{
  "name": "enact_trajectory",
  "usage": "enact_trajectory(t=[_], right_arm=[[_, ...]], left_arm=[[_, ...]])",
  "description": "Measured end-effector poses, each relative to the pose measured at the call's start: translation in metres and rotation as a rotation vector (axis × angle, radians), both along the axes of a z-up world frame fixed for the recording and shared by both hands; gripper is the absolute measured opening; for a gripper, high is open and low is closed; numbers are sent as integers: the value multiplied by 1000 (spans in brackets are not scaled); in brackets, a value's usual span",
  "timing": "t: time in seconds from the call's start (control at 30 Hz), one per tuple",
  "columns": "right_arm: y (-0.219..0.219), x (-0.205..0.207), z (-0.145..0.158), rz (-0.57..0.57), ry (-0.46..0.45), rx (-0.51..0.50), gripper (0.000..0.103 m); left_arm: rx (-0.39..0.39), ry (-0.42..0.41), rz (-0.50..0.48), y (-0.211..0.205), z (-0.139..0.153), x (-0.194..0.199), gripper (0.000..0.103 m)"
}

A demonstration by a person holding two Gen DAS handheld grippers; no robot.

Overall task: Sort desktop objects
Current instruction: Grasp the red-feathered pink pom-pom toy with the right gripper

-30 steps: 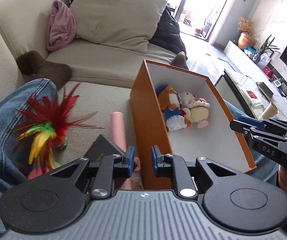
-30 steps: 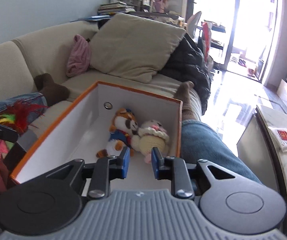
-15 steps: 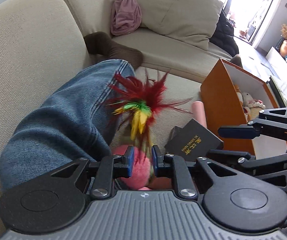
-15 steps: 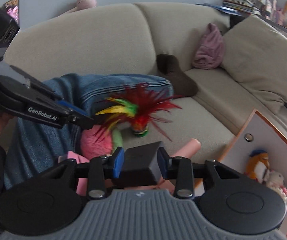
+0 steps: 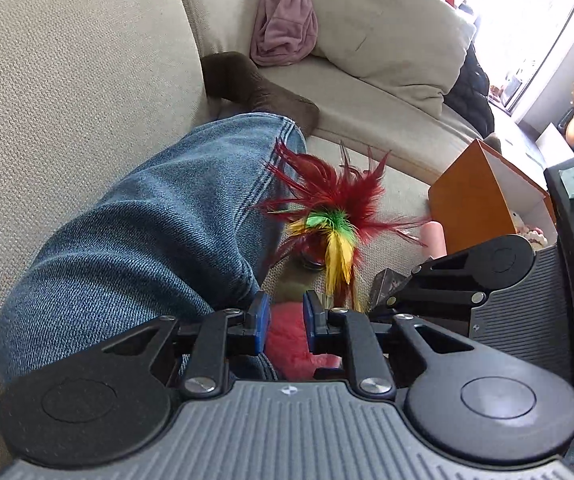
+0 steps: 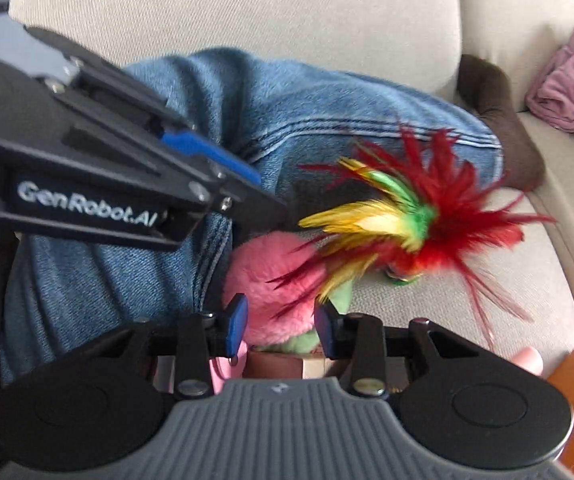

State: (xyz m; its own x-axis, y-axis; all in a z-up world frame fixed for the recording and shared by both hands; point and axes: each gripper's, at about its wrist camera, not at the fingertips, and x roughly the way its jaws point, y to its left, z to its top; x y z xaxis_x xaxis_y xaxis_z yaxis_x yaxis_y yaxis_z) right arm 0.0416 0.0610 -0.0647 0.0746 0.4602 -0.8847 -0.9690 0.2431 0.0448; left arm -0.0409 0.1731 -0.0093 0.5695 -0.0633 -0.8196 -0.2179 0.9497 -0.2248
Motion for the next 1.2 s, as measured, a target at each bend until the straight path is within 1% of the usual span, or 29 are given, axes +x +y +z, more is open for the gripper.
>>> enact_trajectory(t=[0.07, 0.17, 0.23, 0.4, 0.53, 0.6, 0.67, 0.83, 0.87, 0.93, 0.97, 1.1, 1.2], right_arm=[[-2, 1, 2, 15, 16, 3, 39], [-4, 8, 2, -9, 40, 2, 39], [-2, 10, 0, -4, 46, 3, 39], [16, 4, -16, 40, 34, -39, 41], [26, 9, -24, 36, 61, -44, 42], [29, 13, -27, 41, 86, -53, 45], [29, 15, -30, 37, 91, -62, 45], [21, 8, -24, 19, 74, -17, 36], [19, 6, -21, 20, 69, -7, 32], [13, 4, -13, 15, 60, 28, 8], [9, 4, -9, 1, 60, 40, 0], [-4, 3, -4, -31, 49, 55, 0], [-20, -1, 5, -57, 44, 90, 0]], left_arm=[[-21, -1, -4, 3, -3, 0, 20], [-41, 3, -2, 5, -9, 4, 20], [-53, -6, -5, 5, -9, 6, 20], [-47, -19, 4, 8, -6, 2, 20], [-106, -34, 28, 19, -5, -2, 20], [-104, -35, 26, 19, -5, -2, 20], [-100, -37, 24, 18, -4, -3, 20], [-107, -42, 30, 18, -4, -3, 20], [-106, -43, 31, 18, -4, -4, 20], [-103, -43, 35, 18, -3, -4, 20], [-102, -43, 38, 17, -3, -4, 20], [-88, -41, 46, 14, -2, -2, 20], [-79, -47, 54, 13, 1, -3, 20]])
